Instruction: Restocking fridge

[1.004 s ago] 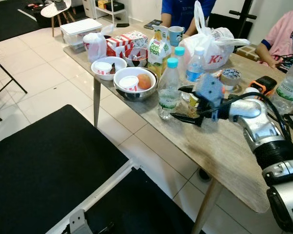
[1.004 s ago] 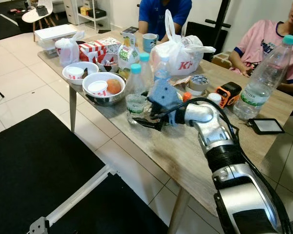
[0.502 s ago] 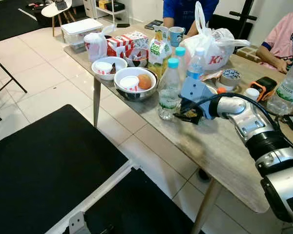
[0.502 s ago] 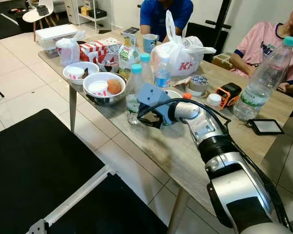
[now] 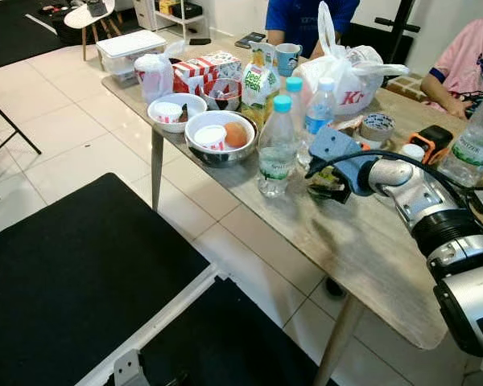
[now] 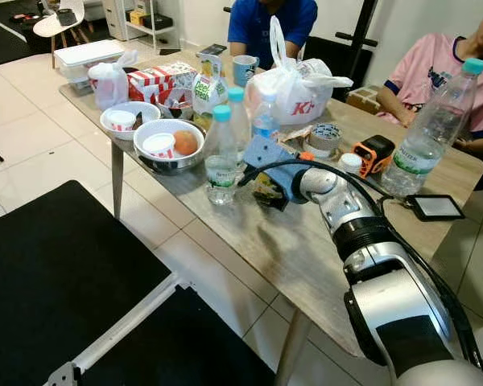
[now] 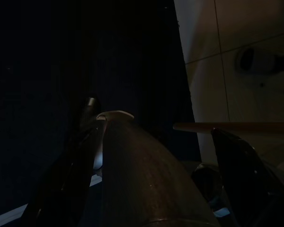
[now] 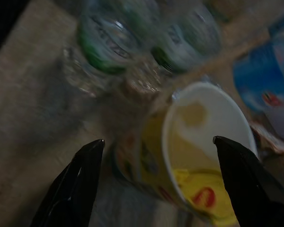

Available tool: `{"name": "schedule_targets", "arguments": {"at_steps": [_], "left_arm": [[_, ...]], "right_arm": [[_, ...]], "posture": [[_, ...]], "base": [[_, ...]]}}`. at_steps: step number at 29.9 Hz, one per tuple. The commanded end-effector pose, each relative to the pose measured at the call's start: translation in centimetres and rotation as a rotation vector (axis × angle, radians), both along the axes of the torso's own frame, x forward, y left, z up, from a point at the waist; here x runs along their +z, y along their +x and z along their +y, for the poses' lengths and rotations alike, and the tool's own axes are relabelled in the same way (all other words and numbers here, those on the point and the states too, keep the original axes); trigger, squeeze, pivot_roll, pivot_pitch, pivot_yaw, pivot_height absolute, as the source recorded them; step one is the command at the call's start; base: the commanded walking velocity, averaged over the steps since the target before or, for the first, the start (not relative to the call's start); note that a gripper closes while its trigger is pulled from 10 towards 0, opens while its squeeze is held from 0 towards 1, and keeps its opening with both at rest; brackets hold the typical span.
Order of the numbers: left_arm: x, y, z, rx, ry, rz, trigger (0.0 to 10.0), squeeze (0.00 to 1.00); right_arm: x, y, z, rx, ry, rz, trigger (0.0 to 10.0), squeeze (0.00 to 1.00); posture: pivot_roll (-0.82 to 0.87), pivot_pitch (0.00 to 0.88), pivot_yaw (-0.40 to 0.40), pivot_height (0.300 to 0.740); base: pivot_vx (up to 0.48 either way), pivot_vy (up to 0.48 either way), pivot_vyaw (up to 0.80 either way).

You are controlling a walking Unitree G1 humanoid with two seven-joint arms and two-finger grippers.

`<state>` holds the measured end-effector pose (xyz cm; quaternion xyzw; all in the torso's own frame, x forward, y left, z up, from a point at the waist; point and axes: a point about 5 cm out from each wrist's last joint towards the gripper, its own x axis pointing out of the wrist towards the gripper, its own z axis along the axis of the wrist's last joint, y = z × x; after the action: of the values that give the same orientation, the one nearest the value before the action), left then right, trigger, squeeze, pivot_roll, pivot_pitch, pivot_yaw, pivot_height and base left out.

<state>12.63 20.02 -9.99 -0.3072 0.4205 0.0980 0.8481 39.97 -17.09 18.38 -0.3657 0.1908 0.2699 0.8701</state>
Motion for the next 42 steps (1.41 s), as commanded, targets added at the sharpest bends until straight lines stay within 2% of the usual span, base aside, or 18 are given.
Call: {"name": "schedule_targets", "arguments": {"at_steps": [1,10,11,12,14,15,17,18,29,33,39,42], "left_arm": [[-0.3,-0.7,-0.4,-0.002,-0.009,0.019,10.0,0.00],[-0.3,-0.8,-0.3,-0.001,-0.008,0.021,10.0,0.00],[-0.3,-0.8,-0.4,-0.001,-0.009,0.021,10.0,0.00],[-0.3,-0.8,-0.4,-0.001,-0.009,0.021,10.0,0.00],[-0.3,-0.8,-0.4,-0.001,-0.010,0.021,10.0,0.00],[-0.3,-0.8,-0.4,-0.003,-0.011,0.019,10.0,0.00],[-0.3,-0.8,-0.5,-0.004,-0.013,0.018,10.0,0.00],[-0.3,-0.8,-0.5,-0.005,-0.014,0.017,10.0,0.00],[-0.3,-0.7,-0.6,-0.005,-0.017,0.016,10.0,0.00],[-0.3,-0.7,-0.6,-0.005,-0.018,0.015,10.0,0.00],[-0.3,-0.6,-0.7,-0.003,-0.019,0.015,10.0,0.00],[-0.3,-0.6,-0.7,-0.001,-0.021,0.014,10.0,0.00]], "right_arm": [[0.0,0.0,-0.2,-0.010,-0.023,0.014,10.0,0.00],[-1.1,-0.7,-0.1,0.106,-0.146,0.092,9.7,0.00],[-1.4,-0.9,-0.1,0.118,-0.157,0.106,4.5,0.00],[-1.4,-0.9,-0.1,0.115,-0.159,0.105,2.1,0.00],[-1.4,-0.9,-0.1,0.113,-0.160,0.104,2.1,0.00],[-1.4,-0.9,-0.1,0.122,-0.160,0.106,0.5,0.00],[-1.4,-1.0,-0.1,0.135,-0.161,0.110,0.5,0.00],[-1.4,-1.1,-0.1,0.145,-0.170,0.114,0.0,0.00],[0.3,-1.1,-1.2,0.161,-0.193,0.080,0.0,0.00],[0.6,-1.6,-1.3,0.236,-0.213,0.078,0.0,0.00],[0.5,-4.0,-1.7,0.438,-0.210,0.156,0.0,0.00],[1.2,-5.3,-2.3,0.498,-0.121,0.195,0.0,0.00]], "posture": [[0.00,0.015,-0.023,0.740],[0.00,0.005,-0.029,0.740],[0.00,0.005,-0.029,0.740],[0.00,0.003,-0.029,0.740],[0.00,0.003,-0.029,0.740],[0.00,0.000,-0.027,0.740],[0.00,0.000,-0.027,0.740],[0.00,0.000,-0.026,0.740],[0.00,0.000,-0.024,0.740],[-0.01,0.000,-0.023,0.740],[-0.01,0.000,-0.025,0.740],[-0.01,0.000,-0.027,0.740]], "base": [[0.000,0.000,0.00],[0.000,0.000,0.00],[0.000,0.000,0.00],[0.000,0.000,0.00],[0.000,0.000,0.00],[0.000,0.000,0.00],[0.000,0.000,0.00],[0.000,0.000,0.00],[0.000,0.000,0.00],[0.000,0.000,0.00],[0.000,0.000,0.00],[0.000,0.000,0.00]]}}
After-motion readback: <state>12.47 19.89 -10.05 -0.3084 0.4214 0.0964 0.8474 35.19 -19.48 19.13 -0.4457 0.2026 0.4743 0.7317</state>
